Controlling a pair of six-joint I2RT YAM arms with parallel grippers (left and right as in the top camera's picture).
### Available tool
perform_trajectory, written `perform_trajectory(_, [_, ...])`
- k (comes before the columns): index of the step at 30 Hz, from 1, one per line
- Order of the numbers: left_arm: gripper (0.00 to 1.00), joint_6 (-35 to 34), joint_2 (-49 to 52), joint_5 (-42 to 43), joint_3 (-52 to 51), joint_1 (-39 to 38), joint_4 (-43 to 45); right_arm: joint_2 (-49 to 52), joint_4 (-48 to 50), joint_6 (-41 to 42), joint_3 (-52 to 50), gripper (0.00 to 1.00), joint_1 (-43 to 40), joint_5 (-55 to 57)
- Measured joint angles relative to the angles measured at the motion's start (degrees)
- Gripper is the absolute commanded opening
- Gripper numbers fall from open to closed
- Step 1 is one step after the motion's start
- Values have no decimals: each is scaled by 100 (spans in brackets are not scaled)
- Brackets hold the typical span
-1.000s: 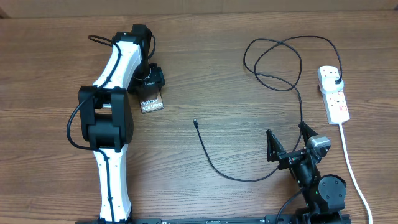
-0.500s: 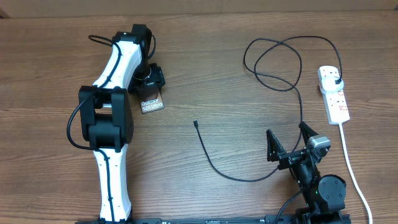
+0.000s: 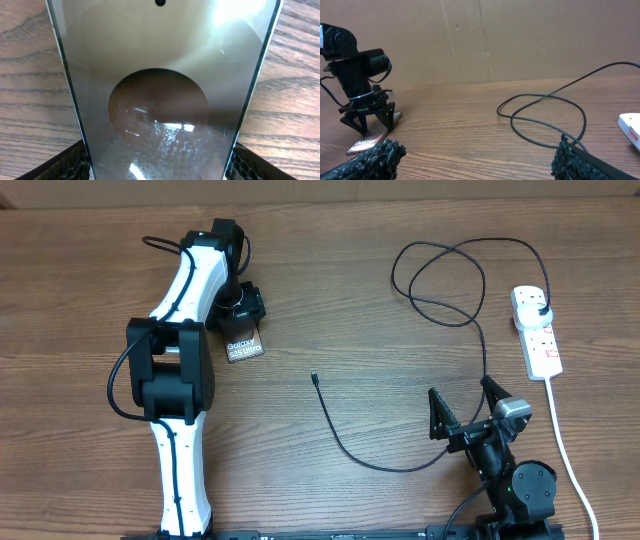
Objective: Plug charger to phone and switch on socket
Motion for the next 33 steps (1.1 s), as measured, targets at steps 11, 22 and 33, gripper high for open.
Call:
perform_trajectory(11, [76, 0, 4, 17, 4, 0, -57, 0, 2, 0, 0, 100, 0, 0])
perform_trajectory(22, [77, 0, 7, 52, 4, 0, -109, 0, 0, 0, 0, 100, 0, 0])
perform_trajectory(33, [76, 0, 7, 72, 4, 0, -136, 0, 0, 2, 0, 100, 0, 2])
